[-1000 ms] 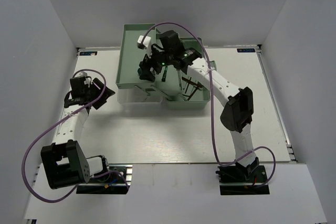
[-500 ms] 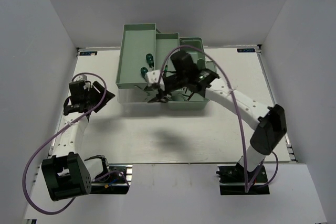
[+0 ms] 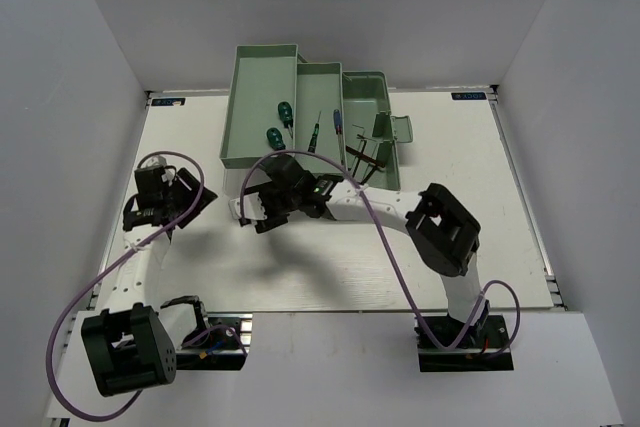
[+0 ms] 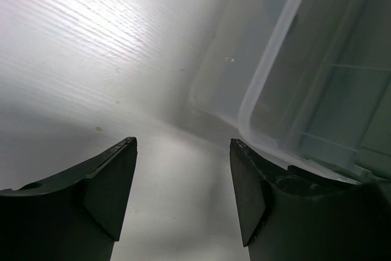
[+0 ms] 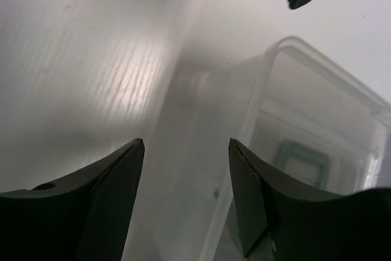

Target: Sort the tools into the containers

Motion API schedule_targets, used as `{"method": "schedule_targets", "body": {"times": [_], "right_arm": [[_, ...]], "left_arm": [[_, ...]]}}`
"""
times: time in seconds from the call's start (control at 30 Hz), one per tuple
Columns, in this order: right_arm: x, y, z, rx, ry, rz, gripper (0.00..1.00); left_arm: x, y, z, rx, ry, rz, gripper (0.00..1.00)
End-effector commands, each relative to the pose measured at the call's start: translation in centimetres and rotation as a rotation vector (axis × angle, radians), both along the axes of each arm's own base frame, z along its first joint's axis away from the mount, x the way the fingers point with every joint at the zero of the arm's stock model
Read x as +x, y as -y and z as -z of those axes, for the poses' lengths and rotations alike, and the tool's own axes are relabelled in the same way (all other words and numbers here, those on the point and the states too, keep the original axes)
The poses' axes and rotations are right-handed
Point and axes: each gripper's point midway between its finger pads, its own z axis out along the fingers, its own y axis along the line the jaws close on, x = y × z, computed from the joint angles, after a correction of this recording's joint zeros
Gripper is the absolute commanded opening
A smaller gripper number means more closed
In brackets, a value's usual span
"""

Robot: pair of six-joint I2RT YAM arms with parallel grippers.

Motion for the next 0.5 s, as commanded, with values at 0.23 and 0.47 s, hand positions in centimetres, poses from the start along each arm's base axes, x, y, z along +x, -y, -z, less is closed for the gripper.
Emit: {"method": "schedule_targets", "body": {"times": [0.23,0.47], "right_arm": [[2.3,-2.3,-3.7,0.130,0.199,0.076,0.61],[2.6,-2.4,-4.7,0.151,0.206,0.092,0.60]], "left_arm": [[-0.5,-3.0,-1.9,0.121,-0.017,-0.119,0.73],[-0.5,-3.0,-1.9,0.121,-0.017,-0.119,0.73]]}}
